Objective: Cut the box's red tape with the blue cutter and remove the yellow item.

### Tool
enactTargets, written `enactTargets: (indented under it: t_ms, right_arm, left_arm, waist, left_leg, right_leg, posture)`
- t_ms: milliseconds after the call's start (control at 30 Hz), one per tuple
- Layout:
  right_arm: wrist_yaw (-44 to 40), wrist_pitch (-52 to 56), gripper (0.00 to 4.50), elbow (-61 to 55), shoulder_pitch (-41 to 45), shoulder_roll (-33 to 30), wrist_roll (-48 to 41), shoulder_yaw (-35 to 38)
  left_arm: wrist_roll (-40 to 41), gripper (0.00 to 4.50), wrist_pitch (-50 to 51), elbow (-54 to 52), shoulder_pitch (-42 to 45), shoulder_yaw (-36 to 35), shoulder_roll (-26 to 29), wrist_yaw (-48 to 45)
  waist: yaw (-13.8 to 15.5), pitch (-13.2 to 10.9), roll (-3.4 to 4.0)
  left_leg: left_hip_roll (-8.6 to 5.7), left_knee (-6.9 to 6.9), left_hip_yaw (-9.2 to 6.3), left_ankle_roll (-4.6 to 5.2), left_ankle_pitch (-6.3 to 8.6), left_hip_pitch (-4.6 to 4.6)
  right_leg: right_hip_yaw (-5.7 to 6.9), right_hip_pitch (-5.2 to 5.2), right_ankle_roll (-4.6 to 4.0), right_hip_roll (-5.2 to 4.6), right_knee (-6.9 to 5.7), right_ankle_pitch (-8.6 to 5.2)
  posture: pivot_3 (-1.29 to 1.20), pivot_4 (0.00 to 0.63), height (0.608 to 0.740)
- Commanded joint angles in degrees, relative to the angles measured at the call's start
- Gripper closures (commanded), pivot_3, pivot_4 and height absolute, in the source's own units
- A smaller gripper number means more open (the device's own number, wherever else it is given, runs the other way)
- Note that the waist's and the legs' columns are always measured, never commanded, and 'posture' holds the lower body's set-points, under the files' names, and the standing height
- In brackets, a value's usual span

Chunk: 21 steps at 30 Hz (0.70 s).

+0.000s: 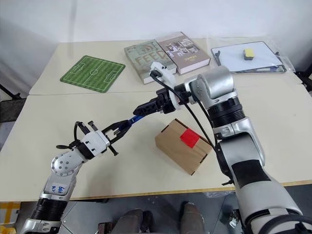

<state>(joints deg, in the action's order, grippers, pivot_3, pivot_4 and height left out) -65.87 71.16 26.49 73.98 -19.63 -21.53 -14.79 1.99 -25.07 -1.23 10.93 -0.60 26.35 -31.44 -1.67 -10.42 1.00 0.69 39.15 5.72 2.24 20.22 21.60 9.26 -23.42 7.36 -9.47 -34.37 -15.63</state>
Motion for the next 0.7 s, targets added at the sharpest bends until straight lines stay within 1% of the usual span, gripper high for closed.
enactTargets:
  t_ms: [33, 67, 167, 233, 267, 433, 533, 700]
  right_arm:
    - [-2.3, -1.8, 0.05, 0.3, 2.4, 0.2, -1.0, -0.9]
    - [-2.7, -2.1, 0.05, 0.5, 2.6, 0.2, -0.9, -1.3]
    - [-3.8, -2.6, 0.58, 0.9, 2.8, -0.1, -0.8, -2.4]
    - [-4.3, -2.7, 1.21, 1.1, 2.9, -0.3, -0.7, -2.9]
    - [-4.5, -2.7, 1.63, 1.2, 3.0, -0.4, -0.7, -3.0]
    - [-5.2, -3.0, 3.42, 1.1, 3.0, -1.2, -0.3, -3.5]
    - [-6.0, -3.4, 4.36, 0.2, 2.4, -2.3, 0.2, -4.8]
    - [-8.2, -4.3, 4.35, -0.6, 1.6, -4.0, 0.5, -7.2]
  left_arm:
    - [0.9, 4.07, -1.3, -1.1, 0.2, -0.2, -0.1, 0.1]
    - [0.9, 4.07, -1.3, -1.2, 0.2, -0.2, -0.1, 0.2]
    - [0.8, 4.07, -1.0, -1.5, 0.2, -0.2, -0.2, 0.4]
    - [0.8, 4.07, -0.7, -1.8, 0.1, -0.2, -0.3, 0.5]
    - [0.8, 4.07, -0.5, -2.0, 0.1, -0.1, -0.4, 0.6]
    - [0.8, 4.07, -0.1, -2.3, 0.1, -0.2, -0.6, 0.7]
    - [0.7, 4.07, 0.0, -2.1, 0.4, -0.6, -0.7, 1.1]
    - [0.8, 4.07, 0.1, -1.1, 1.3, -0.7, -0.4, 1.2]
  waist:
    - [0.0, 0.0, 0.0]
    - [0.1, 0.0, 0.0]
    - [0.0, 0.0, 0.0]
    - [0.0, 0.0, 0.0]
    - [0.0, 0.0, 0.0]
    - [0.1, 0.0, 0.0]
    - [0.0, 0.0, 0.0]
    - [0.1, 0.0, -0.01]
  left_leg:
    - [0.0, 0.0, 0.0, 0.0, 0.0, 0.0]
    - [0.0, 0.0, 0.0, 0.0, 0.0, 0.0]
    - [0.0, 0.0, -0.01, 0.0, 0.0, 0.01]
    - [0.0, 0.0, -0.01, 0.0, 0.0, 0.0]
    - [0.0, 0.0, -0.02, 0.0, 0.0, 0.0]
    - [0.0, 0.01, -0.02, 0.0, 0.0, 0.0]
    - [0.0, 0.01, -0.02, 0.0, 0.0, 0.0]
    - [-0.01, 0.02, -0.02, 0.0, 0.0, 0.01]
  right_leg:
    - [0.0, 0.0, 0.0, 0.0, 0.0, 0.0]
    - [0.0, 0.0, 0.0, 0.0, 0.0, 0.0]
    - [0.0, 0.0, 0.0, 0.0, 0.0, 0.0]
    - [0.0, 0.0, 0.0, 0.0, 0.0, 0.0]
    - [0.01, 0.0, 0.0, 0.0, 0.0, 0.0]
    - [0.0, 0.0, 0.0, 0.0, 0.0, 0.0]
    - [0.01, 0.0, 0.0, 0.0, 0.0, 0.0]
    - [0.0, 0.0, 0.0, 0.0, 0.0, 0.0]
  posture:
    - [0.0, 0.15, 0.74]
    - [0.0, 0.15, 0.74]
    - [0.0, 0.15, 0.74]
    - [0.0, 0.15, 0.74]
    - [0.0, 0.15, 0.74]
    - [0.0, 0.15, 0.74]
    - [0.0, 0.15, 0.74]
    - [0.0, 0.15, 0.74]
